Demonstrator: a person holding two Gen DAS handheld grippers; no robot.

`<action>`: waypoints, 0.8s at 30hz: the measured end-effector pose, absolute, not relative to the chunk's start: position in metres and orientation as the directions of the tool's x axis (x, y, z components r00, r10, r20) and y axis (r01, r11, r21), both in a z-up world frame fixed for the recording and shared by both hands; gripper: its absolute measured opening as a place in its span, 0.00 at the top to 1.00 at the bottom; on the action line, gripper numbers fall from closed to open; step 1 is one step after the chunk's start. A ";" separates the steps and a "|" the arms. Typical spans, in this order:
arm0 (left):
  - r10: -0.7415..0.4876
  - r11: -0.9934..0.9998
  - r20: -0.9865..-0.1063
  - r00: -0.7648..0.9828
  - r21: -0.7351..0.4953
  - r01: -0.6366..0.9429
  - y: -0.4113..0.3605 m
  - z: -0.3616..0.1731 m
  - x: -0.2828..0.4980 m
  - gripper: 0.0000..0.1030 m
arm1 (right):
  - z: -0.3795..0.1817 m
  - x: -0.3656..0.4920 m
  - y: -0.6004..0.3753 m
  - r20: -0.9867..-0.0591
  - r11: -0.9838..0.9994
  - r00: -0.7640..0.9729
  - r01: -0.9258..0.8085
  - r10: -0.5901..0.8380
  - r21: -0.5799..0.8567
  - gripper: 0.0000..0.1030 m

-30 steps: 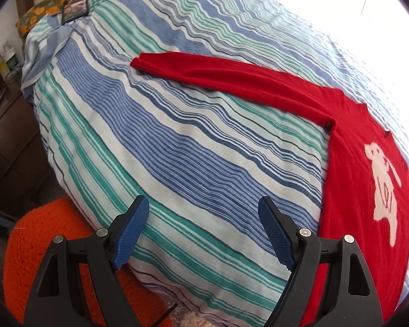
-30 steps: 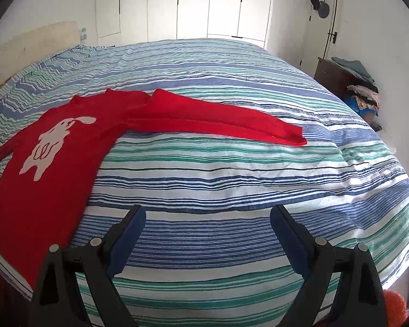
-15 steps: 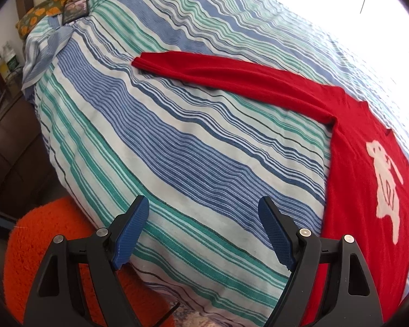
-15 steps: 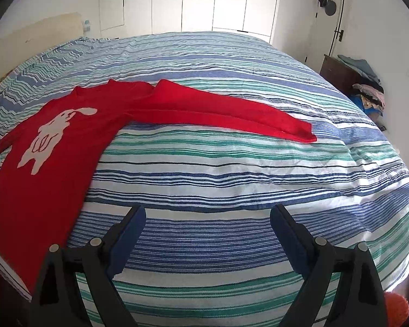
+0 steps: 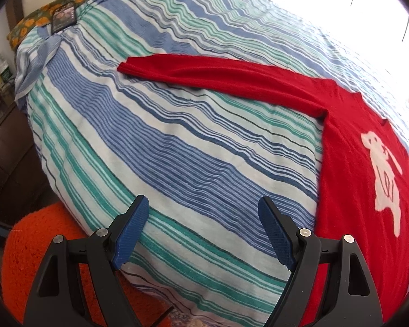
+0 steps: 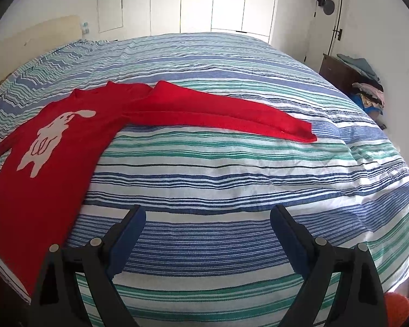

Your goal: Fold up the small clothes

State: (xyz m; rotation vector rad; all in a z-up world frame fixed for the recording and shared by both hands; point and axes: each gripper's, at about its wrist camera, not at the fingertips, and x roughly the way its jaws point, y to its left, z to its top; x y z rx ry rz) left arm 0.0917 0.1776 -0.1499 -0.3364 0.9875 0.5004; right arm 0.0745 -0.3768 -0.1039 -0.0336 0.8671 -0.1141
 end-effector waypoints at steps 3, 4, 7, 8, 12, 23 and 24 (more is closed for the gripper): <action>0.240 0.841 -0.856 0.459 -0.053 -0.539 0.177 -0.149 0.093 0.19 | -0.102 0.074 -0.377 -0.752 0.993 0.649 0.087 -0.113 -0.075 0.11; 0.237 0.841 -0.855 0.461 -0.056 -0.537 0.177 -0.149 0.093 0.19 | -0.102 0.074 -0.377 -0.751 0.993 0.650 0.088 -0.115 -0.076 0.11; 0.230 0.845 -0.855 0.465 -0.062 -0.532 0.176 -0.148 0.093 0.19 | -0.102 0.075 -0.378 -0.750 0.992 0.648 0.095 -0.127 -0.086 0.11; 0.229 0.847 -0.855 0.465 -0.061 -0.529 0.176 -0.148 0.094 0.19 | -0.102 0.075 -0.379 -0.750 0.991 0.648 0.099 -0.131 -0.087 0.11; 0.225 0.847 -0.858 0.461 -0.062 -0.528 0.178 -0.149 0.094 0.19 | -0.101 0.074 -0.382 -0.744 0.990 0.654 0.109 -0.138 -0.089 0.11; 0.175 0.791 -0.857 0.484 -0.170 -0.588 0.200 -0.144 0.082 0.19 | -0.103 0.075 -0.382 -0.747 0.991 0.651 0.100 -0.131 -0.086 0.11; 0.176 0.787 -0.858 0.482 -0.172 -0.593 0.201 -0.145 0.082 0.19 | -0.104 0.075 -0.382 -0.748 0.992 0.651 0.098 -0.128 -0.085 0.11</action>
